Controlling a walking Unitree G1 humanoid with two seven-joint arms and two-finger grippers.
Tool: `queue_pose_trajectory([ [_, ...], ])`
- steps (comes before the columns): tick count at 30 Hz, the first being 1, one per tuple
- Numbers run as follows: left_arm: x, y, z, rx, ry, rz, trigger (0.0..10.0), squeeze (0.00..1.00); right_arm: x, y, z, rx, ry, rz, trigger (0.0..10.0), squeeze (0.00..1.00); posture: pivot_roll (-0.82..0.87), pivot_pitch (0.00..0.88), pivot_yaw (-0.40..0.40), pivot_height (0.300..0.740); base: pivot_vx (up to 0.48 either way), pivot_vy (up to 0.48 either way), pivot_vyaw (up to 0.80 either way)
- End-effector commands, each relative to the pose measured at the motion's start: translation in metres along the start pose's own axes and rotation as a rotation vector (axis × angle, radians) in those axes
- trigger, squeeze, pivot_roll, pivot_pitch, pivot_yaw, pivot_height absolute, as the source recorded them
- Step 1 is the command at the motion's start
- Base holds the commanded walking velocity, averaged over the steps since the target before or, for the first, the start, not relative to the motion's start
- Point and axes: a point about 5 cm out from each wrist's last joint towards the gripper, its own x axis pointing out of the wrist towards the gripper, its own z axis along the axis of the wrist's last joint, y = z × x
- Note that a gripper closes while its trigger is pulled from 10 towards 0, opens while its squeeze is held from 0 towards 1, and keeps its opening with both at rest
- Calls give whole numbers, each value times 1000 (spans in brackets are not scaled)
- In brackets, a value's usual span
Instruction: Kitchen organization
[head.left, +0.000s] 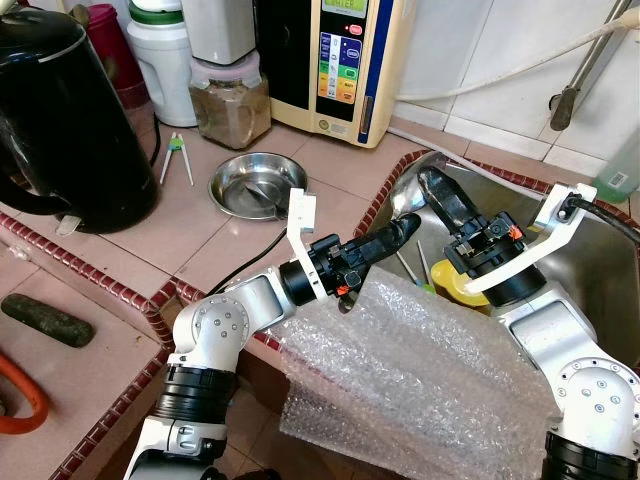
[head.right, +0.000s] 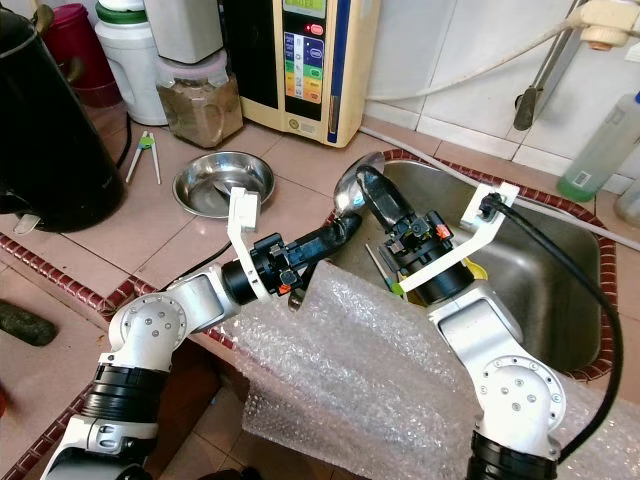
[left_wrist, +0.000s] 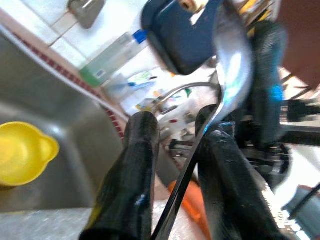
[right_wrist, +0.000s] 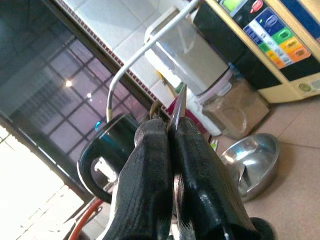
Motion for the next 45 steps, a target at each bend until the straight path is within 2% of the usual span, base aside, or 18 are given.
queue_pose_trajectory([
  [1, 6, -4, -3, 35, 43, -1, 10000, 1000, 5, 6, -5, -16, 42, 19, 0, 0, -21, 86, -3, 740, 0, 0, 0],
  [5, 3, 2, -6, 75, 68, 34, 10000, 1000, 8, 2, -1, -52, 16, -24, 0, 0, -20, 89, -2, 740, 0, 0, 0],
  [10, -1, 6, -14, 115, 117, 63, 10000, 1000, 12, -10, 10, -114, -63, -133, 0, 0, -18, 90, -2, 740, 0, 0, 0],
  [17, -3, 10, -15, 157, 123, 100, 10000, 1000, 12, -18, 20, -187, -111, -220, 0, 0, -17, 90, -4, 740, 0, 0, 0],
  [25, -4, 18, -12, 223, 97, 165, 10000, 1000, 8, -38, 34, -278, -181, -386, 0, 0, -16, 92, -7, 740, 0, 0, 0],
  [26, -5, 18, -13, 232, 99, 169, 10000, 1000, 4, -46, 39, -321, -192, -457, 0, 0, -16, 93, -7, 740, 0, 0, 0],
  [29, -5, 20, -14, 251, 105, 181, 10000, 1000, 2, -51, 41, -360, -197, -498, 0, 0, -17, 92, -7, 740, 0, 0, 0],
  [30, -5, 20, -15, 255, 106, 186, 10000, 1000, -1, -55, 43, -408, -190, -537, 0, 0, -16, 94, -7, 740, 0, 0, 0],
  [38, -9, 26, -13, 309, 106, 233, 10000, 1000, -9, -72, 48, -555, -175, -669, 0, 0, -14, 95, -9, 740, 0, 0, 0],
  [41, -8, 27, -13, 316, 105, 242, 10000, 1000, -15, -81, 48, -535, -178, -728, 0, 0, -12, 97, -11, 740, 0, 0, 0],
  [45, -9, 29, -15, 328, 114, 254, 10000, 1000, -17, -82, 43, -465, -176, -731, 0, 0, -15, 97, -12, 740, 0, 0, 0],
])
